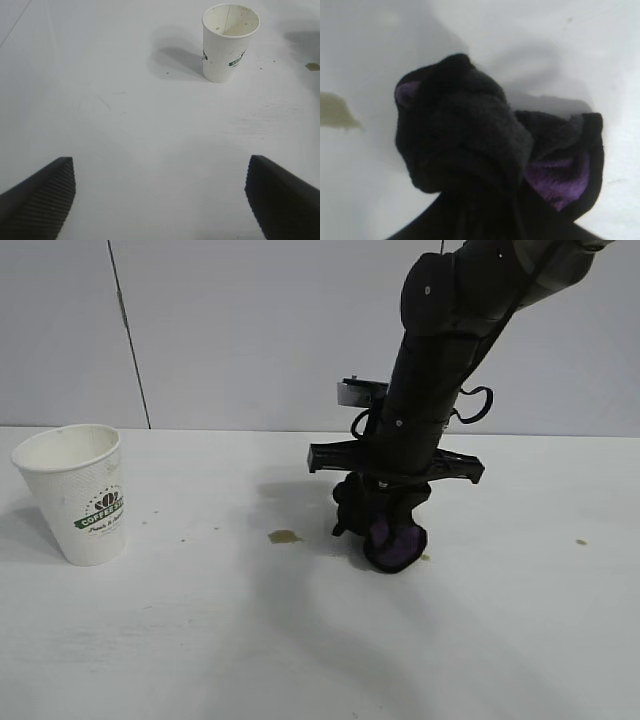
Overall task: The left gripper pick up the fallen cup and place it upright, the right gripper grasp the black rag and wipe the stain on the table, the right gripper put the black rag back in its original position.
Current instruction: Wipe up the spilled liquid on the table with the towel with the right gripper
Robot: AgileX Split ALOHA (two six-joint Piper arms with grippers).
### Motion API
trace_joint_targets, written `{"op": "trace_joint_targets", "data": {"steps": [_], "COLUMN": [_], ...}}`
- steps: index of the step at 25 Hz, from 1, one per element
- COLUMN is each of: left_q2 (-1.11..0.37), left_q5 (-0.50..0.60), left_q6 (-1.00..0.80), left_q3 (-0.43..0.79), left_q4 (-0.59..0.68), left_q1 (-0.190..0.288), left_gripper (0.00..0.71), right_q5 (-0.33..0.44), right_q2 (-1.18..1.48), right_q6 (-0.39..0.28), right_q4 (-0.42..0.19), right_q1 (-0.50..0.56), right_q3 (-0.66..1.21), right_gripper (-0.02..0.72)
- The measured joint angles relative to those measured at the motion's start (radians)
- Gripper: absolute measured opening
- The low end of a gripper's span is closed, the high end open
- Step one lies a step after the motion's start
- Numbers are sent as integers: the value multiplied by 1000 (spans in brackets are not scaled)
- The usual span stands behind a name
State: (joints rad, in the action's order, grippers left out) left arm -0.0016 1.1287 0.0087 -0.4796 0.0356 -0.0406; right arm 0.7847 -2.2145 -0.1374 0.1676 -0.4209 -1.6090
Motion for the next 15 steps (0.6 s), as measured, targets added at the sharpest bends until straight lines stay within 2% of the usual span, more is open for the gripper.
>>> {"op": "trace_joint_targets", "data": {"steps": [7, 15], "left_q2": [0, 0], "left_q5": [0, 0], "left_q6": [0, 0], "left_q3": [0, 0], "left_q4": [0, 0], "left_q1": [0, 0], "left_gripper": [664, 664], "right_q5": [-201, -336], "right_q2": [-10, -46], "right_q6": [-10, -42], "right_q4": [60, 65], "right_q1": [-129, -176], "right_q3": [0, -1], "right_gripper": [94, 94]}}
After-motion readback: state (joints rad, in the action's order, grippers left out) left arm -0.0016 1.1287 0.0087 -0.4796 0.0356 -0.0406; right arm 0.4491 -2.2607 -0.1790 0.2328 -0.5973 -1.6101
